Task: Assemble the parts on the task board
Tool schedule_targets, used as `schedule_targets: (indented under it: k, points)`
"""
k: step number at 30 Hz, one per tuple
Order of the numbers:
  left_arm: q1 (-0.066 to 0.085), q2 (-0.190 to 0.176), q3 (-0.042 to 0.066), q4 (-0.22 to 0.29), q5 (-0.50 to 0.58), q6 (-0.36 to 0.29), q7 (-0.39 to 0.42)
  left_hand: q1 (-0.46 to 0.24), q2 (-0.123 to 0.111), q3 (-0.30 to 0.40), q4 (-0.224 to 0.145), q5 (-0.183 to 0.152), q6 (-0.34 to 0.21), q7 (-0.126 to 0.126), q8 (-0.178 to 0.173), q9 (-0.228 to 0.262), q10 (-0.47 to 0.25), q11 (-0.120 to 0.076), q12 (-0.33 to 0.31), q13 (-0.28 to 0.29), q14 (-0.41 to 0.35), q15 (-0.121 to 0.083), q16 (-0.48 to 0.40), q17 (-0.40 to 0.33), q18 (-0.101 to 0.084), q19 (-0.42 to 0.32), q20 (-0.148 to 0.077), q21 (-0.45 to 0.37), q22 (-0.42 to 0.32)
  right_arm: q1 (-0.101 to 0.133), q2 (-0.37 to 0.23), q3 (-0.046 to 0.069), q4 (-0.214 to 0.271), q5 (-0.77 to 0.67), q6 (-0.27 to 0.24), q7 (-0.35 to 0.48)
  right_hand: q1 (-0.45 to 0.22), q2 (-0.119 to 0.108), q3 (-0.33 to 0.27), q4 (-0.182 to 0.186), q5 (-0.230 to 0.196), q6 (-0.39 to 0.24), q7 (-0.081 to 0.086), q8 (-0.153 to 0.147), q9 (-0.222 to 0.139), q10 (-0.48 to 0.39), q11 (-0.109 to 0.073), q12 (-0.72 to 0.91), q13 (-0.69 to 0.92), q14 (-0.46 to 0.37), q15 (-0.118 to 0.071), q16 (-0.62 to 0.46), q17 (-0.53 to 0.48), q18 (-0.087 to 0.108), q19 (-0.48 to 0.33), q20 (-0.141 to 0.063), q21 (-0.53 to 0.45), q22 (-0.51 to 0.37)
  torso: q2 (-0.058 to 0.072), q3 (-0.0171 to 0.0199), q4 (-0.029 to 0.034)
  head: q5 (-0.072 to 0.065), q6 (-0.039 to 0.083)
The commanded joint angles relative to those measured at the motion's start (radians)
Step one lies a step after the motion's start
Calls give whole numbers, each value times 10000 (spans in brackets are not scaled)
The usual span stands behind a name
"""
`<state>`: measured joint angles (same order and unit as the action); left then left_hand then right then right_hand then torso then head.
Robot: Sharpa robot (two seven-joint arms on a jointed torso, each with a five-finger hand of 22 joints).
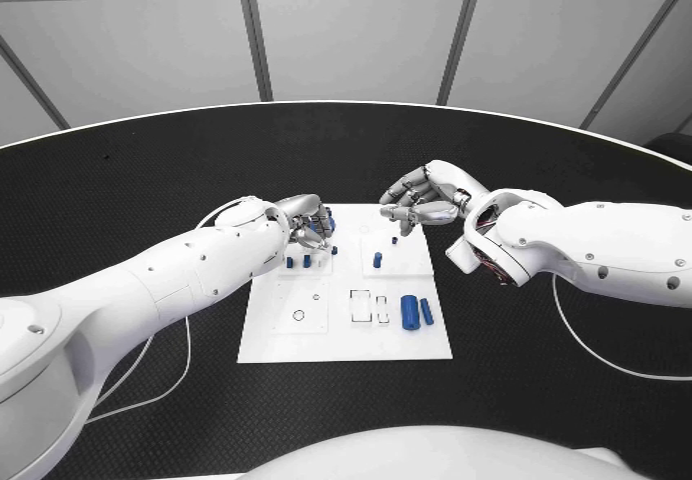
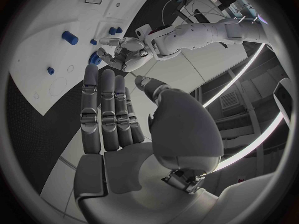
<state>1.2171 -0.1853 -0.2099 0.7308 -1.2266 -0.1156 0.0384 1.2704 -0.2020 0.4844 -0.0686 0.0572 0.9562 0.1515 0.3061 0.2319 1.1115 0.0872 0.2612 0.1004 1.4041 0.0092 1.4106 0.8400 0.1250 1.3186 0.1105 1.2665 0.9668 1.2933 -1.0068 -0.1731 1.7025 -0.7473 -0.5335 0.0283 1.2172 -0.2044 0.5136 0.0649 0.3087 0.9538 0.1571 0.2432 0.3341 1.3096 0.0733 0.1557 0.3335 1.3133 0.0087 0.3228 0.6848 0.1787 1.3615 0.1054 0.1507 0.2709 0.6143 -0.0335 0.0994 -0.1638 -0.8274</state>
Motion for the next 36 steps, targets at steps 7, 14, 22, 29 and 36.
schedule_targets:
  k: [7,14,22,29,36]
  points:
    - [-52,183,-1,-138,-96,270,-179,-78,6,0,68,-23,48,-13,-14,5,52,-2,-74,-2,46,-8,30,19,-86,70,-31,56,-17,1,3,1,25,0,-7,-5,99,8,54,-1,59,-13,-21,65,9,-73,-16,45,9,-8,-16,-68,9,25,29,8,35,-9,-2,-1,4,-47,-9]
    - [-64,275,0,-230,-117,387,-293,-86,47,41,109,-15,78,-10,-30,8,80,-1,-124,-8,27,-6,1,-88,-86,70,-35,55,-21,1,3,1,43,0,-16,-8,99,8,54,-1,59,-13,-21,65,9,-73,-16,45,9,-8,-16,-68,9,25,29,8,35,-9,-7,3,3,-54,-25]
    - [-66,351,1,-258,-177,496,-382,124,198,368,77,-6,166,-23,-80,19,196,-18,-269,-26,34,-26,-26,-183,-94,93,-44,83,17,2,7,2,54,0,-19,-13,99,8,54,-1,59,-13,-21,65,9,-73,-16,45,9,-8,-16,-68,9,25,29,8,35,-9,-8,2,5,-69,-48]
    - [-67,403,1,-268,-197,570,-414,313,357,773,5,-10,261,-32,-112,38,319,-36,-391,-39,25,-42,-60,-337,-100,109,-54,110,54,2,5,2,68,0,-21,-14,99,8,54,-1,59,-13,-21,65,9,-73,-16,45,9,-8,-16,-68,9,25,29,8,35,-9,-5,10,13,-100,-66]
    - [-67,462,1,-292,-204,613,-428,371,375,940,-45,-10,279,-30,-137,47,364,-43,-451,-43,36,-47,-57,-334,-100,109,-59,117,58,4,9,2,77,0,-23,-16,99,8,54,-1,59,-13,-21,65,9,-73,-16,45,9,-8,-16,-68,9,25,29,8,35,-9,-11,14,6,-114,-75]
